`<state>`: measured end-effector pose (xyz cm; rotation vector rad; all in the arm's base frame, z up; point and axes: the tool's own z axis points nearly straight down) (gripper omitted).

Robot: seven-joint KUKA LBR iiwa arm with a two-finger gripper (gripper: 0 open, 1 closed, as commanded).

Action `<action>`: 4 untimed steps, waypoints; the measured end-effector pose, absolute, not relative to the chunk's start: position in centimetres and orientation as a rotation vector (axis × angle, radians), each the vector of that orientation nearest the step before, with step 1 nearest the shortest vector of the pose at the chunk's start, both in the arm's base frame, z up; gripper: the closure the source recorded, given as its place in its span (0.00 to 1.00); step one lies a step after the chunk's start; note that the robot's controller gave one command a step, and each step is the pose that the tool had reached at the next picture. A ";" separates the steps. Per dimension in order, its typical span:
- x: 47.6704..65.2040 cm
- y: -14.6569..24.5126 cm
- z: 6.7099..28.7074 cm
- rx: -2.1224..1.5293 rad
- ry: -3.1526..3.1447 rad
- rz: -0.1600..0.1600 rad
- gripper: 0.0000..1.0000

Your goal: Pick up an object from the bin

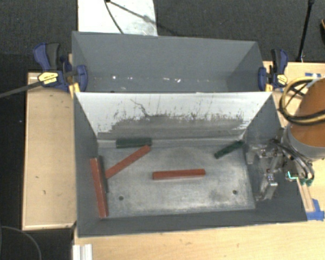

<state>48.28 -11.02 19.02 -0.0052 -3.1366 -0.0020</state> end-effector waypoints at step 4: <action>57.6 4.1 7.1 1.260 -2.885 0.001 1.00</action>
Offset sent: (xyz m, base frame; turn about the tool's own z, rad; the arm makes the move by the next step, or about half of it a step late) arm 0.0649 0.0332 -0.0929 -0.5202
